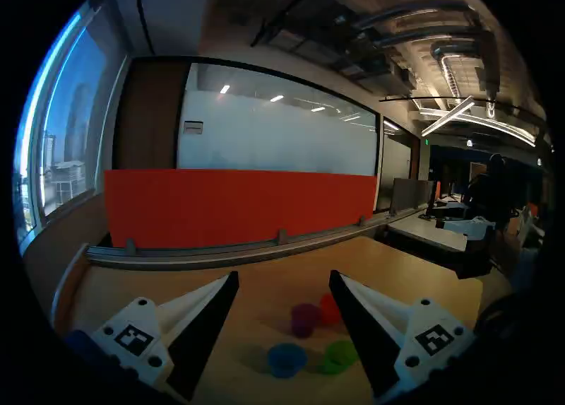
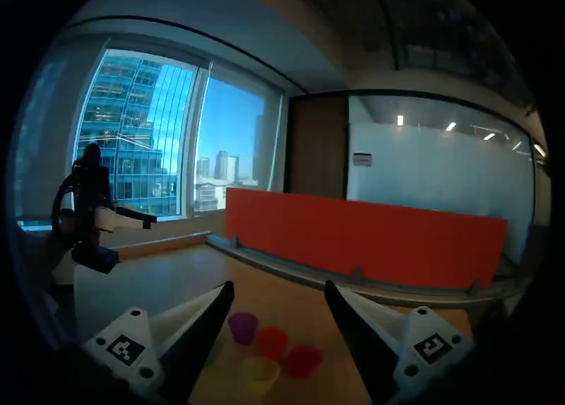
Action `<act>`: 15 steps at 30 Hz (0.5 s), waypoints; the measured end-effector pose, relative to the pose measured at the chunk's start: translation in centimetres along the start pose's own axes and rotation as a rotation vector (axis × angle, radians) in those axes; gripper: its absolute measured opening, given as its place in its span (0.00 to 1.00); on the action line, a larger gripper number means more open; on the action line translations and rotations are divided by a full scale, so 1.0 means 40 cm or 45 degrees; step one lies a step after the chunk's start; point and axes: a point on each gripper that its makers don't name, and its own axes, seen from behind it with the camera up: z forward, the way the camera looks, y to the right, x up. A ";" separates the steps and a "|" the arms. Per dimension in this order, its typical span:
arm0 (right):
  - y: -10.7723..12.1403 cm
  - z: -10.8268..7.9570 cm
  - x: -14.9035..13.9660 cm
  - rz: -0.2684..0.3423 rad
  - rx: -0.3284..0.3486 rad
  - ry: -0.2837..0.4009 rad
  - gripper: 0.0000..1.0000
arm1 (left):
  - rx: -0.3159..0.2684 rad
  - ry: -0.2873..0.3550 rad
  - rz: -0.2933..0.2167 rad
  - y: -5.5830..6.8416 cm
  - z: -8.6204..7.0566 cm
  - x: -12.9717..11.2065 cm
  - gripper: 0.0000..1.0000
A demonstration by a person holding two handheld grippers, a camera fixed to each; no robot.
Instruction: Pour water
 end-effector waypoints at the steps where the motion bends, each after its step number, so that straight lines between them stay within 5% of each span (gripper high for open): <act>1: -0.004 0.002 -0.004 0.001 0.012 -0.008 0.99 | -0.007 -0.006 0.003 0.002 0.001 -0.004 0.95; 15: -0.066 0.013 -0.082 -0.022 0.174 -0.140 0.99 | -0.097 -0.105 0.045 0.019 0.010 -0.102 0.95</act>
